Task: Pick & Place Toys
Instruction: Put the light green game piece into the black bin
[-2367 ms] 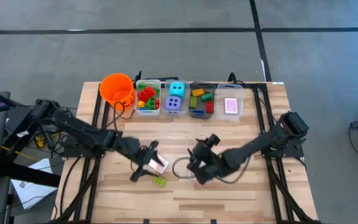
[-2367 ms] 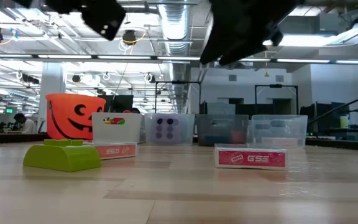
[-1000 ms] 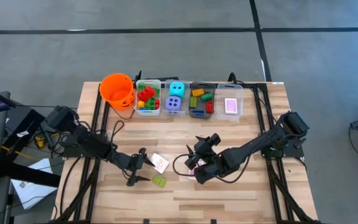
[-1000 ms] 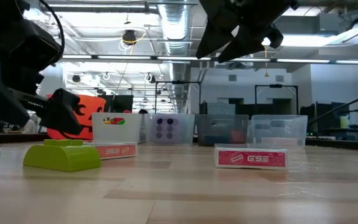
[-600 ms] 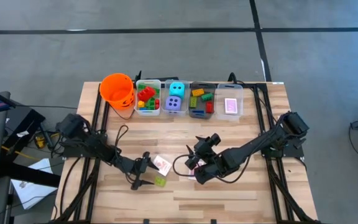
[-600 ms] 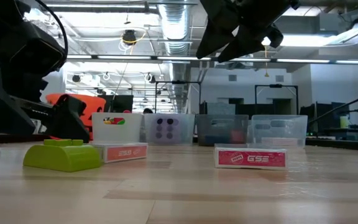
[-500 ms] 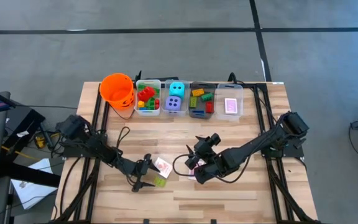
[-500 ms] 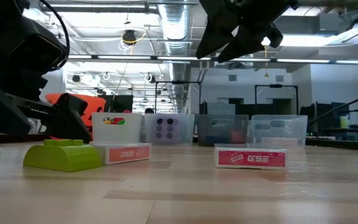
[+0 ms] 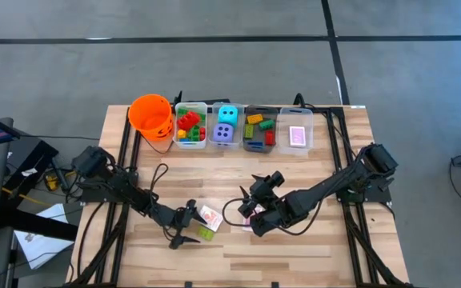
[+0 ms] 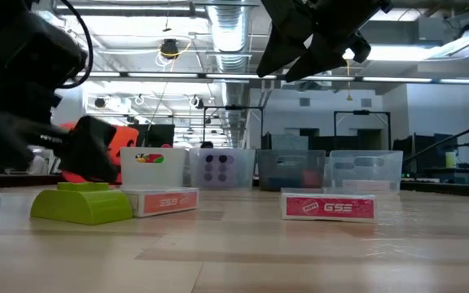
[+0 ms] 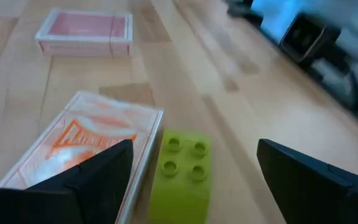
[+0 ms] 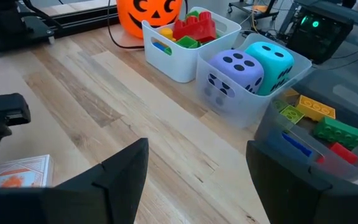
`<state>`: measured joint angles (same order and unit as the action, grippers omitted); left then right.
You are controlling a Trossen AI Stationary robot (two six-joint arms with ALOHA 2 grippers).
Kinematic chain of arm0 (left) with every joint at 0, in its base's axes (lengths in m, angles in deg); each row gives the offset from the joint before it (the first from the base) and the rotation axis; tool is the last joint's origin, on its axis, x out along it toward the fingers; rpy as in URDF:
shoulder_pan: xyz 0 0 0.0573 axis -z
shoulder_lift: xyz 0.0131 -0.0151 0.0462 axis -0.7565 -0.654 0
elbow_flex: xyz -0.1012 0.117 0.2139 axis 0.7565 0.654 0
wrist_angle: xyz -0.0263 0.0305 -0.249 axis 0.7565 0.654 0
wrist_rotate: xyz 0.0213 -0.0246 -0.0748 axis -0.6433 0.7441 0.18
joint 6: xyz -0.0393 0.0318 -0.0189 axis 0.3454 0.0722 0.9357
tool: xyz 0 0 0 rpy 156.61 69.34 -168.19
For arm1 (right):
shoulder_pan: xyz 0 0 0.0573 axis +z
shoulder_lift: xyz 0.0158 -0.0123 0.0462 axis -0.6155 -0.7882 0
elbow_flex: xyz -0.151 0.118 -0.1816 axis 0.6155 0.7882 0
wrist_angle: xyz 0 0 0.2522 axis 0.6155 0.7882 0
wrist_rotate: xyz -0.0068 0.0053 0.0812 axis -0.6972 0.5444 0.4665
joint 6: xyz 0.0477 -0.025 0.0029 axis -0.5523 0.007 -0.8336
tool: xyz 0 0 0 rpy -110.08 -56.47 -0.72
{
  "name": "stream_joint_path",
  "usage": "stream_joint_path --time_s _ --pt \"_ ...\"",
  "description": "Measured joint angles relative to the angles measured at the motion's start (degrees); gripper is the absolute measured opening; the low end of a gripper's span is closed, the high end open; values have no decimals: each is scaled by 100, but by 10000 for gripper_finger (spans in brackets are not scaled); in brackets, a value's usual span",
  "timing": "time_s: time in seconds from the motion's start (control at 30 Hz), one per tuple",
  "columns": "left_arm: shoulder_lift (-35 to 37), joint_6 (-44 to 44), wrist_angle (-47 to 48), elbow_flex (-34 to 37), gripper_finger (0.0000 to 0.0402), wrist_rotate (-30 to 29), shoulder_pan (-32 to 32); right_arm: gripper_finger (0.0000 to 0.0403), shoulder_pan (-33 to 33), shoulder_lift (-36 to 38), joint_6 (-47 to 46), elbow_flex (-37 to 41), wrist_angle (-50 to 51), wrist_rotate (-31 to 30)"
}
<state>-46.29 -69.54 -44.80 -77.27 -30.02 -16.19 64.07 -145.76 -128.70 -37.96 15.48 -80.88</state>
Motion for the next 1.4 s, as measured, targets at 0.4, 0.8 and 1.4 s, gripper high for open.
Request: stream_joint_path --time_s 0.4,0.8,1.4 --pt "-307 -690 309 -104 333 -152 -697 264 2 0 -2 0 -2 0" --pt "240 -790 408 -233 336 623 -947 264 31 0 -2 0 -22 2" --pt "919 -778 1302 -243 336 192 -460 264 24 -2 -4 0 -37 0"
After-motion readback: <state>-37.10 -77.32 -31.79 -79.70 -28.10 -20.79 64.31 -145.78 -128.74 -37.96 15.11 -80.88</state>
